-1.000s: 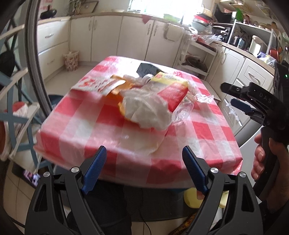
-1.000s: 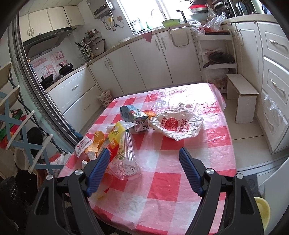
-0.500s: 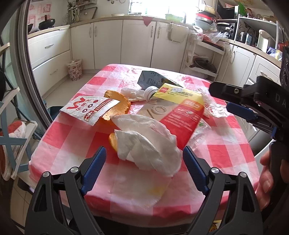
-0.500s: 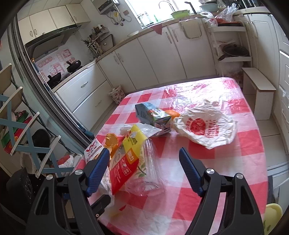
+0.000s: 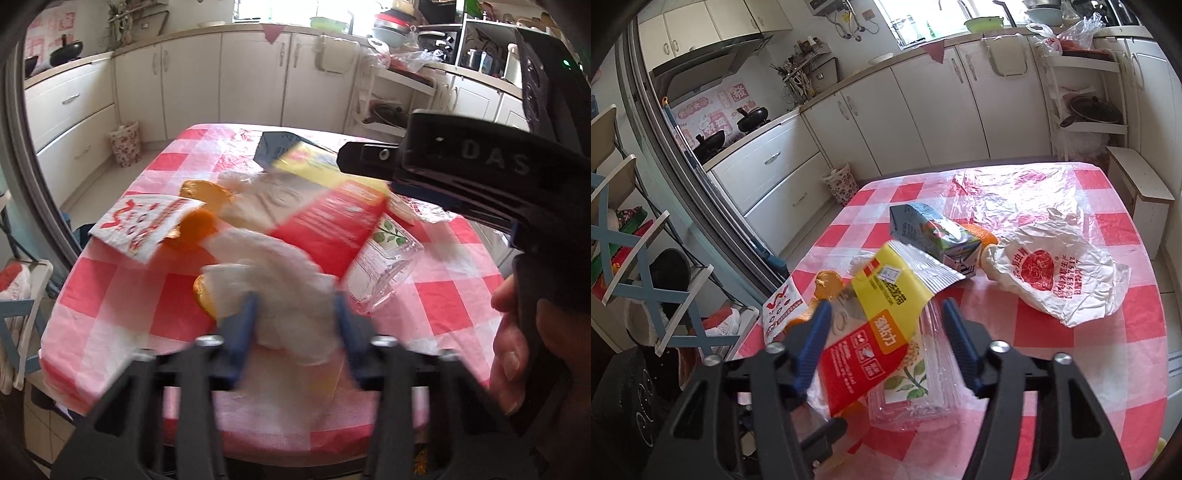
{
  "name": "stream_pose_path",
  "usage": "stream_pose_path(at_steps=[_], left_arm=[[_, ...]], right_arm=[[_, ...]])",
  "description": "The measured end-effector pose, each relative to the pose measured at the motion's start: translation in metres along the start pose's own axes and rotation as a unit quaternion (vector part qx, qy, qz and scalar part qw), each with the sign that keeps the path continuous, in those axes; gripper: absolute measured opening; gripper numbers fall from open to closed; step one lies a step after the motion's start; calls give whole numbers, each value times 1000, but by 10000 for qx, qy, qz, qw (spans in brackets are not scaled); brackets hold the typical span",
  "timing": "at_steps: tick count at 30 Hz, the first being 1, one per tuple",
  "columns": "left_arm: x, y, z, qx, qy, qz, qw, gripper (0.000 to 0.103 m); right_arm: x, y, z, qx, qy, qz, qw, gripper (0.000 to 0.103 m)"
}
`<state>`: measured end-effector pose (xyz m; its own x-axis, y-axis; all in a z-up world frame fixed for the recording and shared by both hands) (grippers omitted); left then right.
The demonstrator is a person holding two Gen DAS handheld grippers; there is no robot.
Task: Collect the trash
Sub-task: 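Close the left tool on the white tissue while the right tool grips the red snack bag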
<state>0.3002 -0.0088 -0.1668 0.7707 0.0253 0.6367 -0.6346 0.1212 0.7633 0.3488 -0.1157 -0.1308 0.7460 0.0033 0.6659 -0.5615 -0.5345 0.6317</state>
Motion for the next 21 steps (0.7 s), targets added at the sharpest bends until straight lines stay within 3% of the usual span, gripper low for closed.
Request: stream_pose_path(at_steps=[3, 6, 12, 15, 16, 17, 18, 19, 21], left_arm=[[2, 7, 1, -51, -31, 81, 9999, 12], [4, 14, -2, -321, 151, 92, 9993, 7], [1, 35, -19, -666, 517, 114, 9964, 4], [-1, 43, -25, -717, 569, 146, 9957, 4], [-1, 43, -27, -711, 571, 141, 9957, 3], [-2, 43, -29, -696, 578, 137, 9958, 3], [-3, 42, -31, -699, 600, 125, 9957, 3], [-4, 42, -32, -700, 612, 116, 9956, 3], [-7, 41, -34, -726, 627, 97, 9953, 3]], right_arm=[[1, -3, -6, 61, 122, -33, 9999, 13], [4, 1, -15, 173, 222, 50, 9996, 5], [12, 18, -24, 309, 282, 271, 9988, 3], [7, 12, -25, 608, 82, -61, 9981, 4], [6, 9, -25, 711, -24, -148, 9974, 5], [3, 5, -24, 774, -120, -238, 9966, 20], [-1, 1, -24, 876, -234, -346, 9953, 48], [-4, 0, -24, 952, -313, -374, 9943, 57], [-7, -2, -26, 1064, -375, -429, 9927, 58]])
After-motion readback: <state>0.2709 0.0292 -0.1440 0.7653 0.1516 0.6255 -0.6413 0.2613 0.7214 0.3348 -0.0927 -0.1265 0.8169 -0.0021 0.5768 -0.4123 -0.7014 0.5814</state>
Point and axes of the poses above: each gripper's, at about its wrist camera, not at the fingertips, and y roughly against the way its jaws point, z to its right, x to its top, the point moved 9 cm from there along -y, roughly the way its jaws point, and after that the axes turned 4 degrees about -z, right-handed, at the moved point
